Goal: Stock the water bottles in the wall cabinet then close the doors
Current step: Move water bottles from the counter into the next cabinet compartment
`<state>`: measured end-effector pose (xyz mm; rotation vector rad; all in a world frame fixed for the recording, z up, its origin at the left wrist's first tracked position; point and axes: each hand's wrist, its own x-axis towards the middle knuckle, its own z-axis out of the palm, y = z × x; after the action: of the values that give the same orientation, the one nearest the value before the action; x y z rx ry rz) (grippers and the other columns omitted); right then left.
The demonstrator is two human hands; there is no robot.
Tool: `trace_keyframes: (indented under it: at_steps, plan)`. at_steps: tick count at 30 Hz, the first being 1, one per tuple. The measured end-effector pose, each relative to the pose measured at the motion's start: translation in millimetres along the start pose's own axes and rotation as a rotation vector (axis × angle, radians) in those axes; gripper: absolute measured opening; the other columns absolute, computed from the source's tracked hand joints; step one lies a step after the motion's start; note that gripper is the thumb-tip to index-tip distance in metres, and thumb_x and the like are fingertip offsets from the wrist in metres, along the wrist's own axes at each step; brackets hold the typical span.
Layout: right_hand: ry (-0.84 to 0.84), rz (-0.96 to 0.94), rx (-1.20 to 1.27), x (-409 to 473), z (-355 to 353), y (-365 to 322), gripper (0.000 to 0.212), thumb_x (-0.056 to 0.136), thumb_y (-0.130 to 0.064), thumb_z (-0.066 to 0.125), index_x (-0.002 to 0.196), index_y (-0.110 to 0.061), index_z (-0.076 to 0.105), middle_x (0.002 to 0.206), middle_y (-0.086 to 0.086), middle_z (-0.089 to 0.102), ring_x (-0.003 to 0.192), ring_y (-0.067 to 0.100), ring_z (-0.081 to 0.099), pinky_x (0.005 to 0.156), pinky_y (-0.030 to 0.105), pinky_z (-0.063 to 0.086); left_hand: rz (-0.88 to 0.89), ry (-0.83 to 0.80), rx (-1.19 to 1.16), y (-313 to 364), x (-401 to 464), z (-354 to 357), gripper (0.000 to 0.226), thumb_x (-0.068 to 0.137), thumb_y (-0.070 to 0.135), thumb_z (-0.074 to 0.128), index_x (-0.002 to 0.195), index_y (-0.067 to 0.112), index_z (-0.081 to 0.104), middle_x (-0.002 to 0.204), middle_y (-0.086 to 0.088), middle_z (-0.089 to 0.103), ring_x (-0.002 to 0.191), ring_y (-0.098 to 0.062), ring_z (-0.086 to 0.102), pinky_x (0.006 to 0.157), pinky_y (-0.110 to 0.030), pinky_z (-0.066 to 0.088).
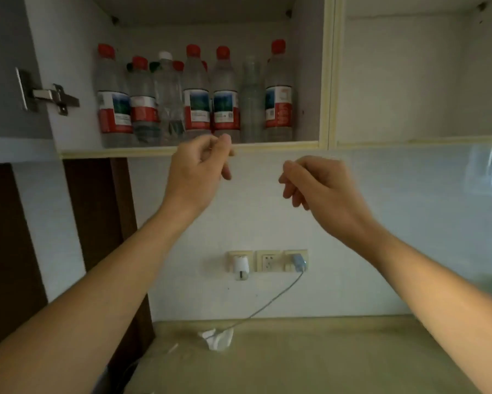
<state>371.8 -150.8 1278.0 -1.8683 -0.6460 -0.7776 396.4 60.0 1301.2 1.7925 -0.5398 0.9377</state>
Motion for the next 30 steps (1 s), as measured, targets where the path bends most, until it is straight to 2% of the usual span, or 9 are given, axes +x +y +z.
trace_keyframes:
  at_steps: [3,6,10,13,17,22,25,28,30]
  plan:
    - [0.010,0.257,0.109,-59.8,6.8,29.1,0.041,0.100,-0.037,0.054,0.070,-0.012,0.067,0.059,-0.004,0.058,0.053,0.010,0.048,0.055,0.027,0.037,-0.118,-0.036,-0.049,-18.0,-51.5,17.6,0.037,0.106,0.036,0.049,0.089,0.011,0.070,0.060,0.003,0.060,0.051,-0.005,0.051,0.056,-0.022,0.040]
    - [0.037,0.553,0.094,-119.3,12.4,62.2,0.045,0.101,-0.031,0.054,0.059,-0.014,0.059,0.048,-0.006,0.045,0.042,0.008,0.036,0.048,0.024,0.026,-0.242,-0.108,-0.069,-43.0,-111.8,40.0,0.038,0.105,0.036,0.051,0.085,0.009,0.070,0.052,0.005,0.056,0.050,-0.008,0.051,0.053,-0.022,0.043]
    - [-0.133,0.838,0.033,-198.5,3.8,97.8,0.041,0.100,-0.042,0.053,0.072,-0.015,0.063,0.053,0.000,0.042,0.042,0.013,0.030,0.044,0.024,0.021,-0.404,-0.254,-0.083,-72.7,-197.8,76.5,0.038,0.104,0.035,0.051,0.082,0.011,0.069,0.050,0.005,0.054,0.048,-0.007,0.049,0.053,-0.017,0.041]
    - [-0.213,0.885,-0.122,-243.8,-5.5,119.8,0.030,0.097,-0.039,0.057,0.083,-0.016,0.070,0.055,-0.003,0.053,0.041,0.006,0.041,0.041,0.022,0.030,-0.482,-0.422,-0.027,-87.9,-255.1,101.2,0.035,0.103,0.040,0.052,0.084,0.016,0.069,0.060,0.004,0.062,0.054,-0.010,0.056,0.056,-0.016,0.042]
    - [-0.388,0.902,-0.365,-285.5,-3.9,155.7,0.026,0.096,-0.038,0.063,0.109,-0.017,0.071,0.089,-0.008,0.068,0.070,0.004,0.060,0.061,0.022,0.048,-0.642,-0.601,0.151,-116.1,-314.8,124.8,0.026,0.099,0.044,0.057,0.104,0.022,0.067,0.092,0.011,0.068,0.081,-0.001,0.062,0.061,-0.011,0.041]
    - [-0.565,1.030,-0.379,-316.4,9.2,197.6,0.080,0.084,-0.067,0.064,0.146,-0.021,0.044,0.137,0.006,0.057,0.110,0.026,0.064,0.083,0.040,0.058,-0.792,-0.704,0.301,-150.2,-355.1,152.3,0.041,0.097,0.042,0.062,0.127,0.014,0.059,0.117,0.002,0.064,0.098,-0.008,0.061,0.078,-0.020,0.046]
    - [-0.657,1.055,-0.402,-321.2,22.2,220.3,0.105,0.072,-0.076,0.067,0.155,-0.023,0.029,0.152,0.006,0.045,0.129,0.030,0.054,0.101,0.049,0.051,-0.921,-0.676,0.432,-168.1,-367.3,167.6,0.051,0.095,0.040,0.065,0.136,0.010,0.054,0.125,-0.002,0.063,0.105,-0.015,0.061,0.088,-0.026,0.048]
    - [-0.719,1.021,-0.438,-321.2,30.5,237.0,0.107,0.069,-0.081,0.066,0.153,-0.023,0.032,0.148,0.006,0.050,0.124,0.028,0.057,0.089,0.042,0.049,-1.128,-0.726,0.469,-179.8,-383.4,172.6,0.053,0.095,0.045,0.062,0.135,0.012,0.050,0.115,0.002,0.062,0.089,-0.012,0.058,0.079,-0.028,0.050]
    - [-0.736,1.010,-0.437,-321.2,30.7,243.2,0.100,0.071,-0.079,0.066,0.148,-0.022,0.038,0.140,0.004,0.054,0.112,0.025,0.060,0.078,0.036,0.047,-1.188,-0.770,0.463,-183.8,-394.0,172.3,0.047,0.094,0.054,0.060,0.123,0.019,0.054,0.108,0.004,0.062,0.087,-0.011,0.059,0.084,-0.036,0.054]
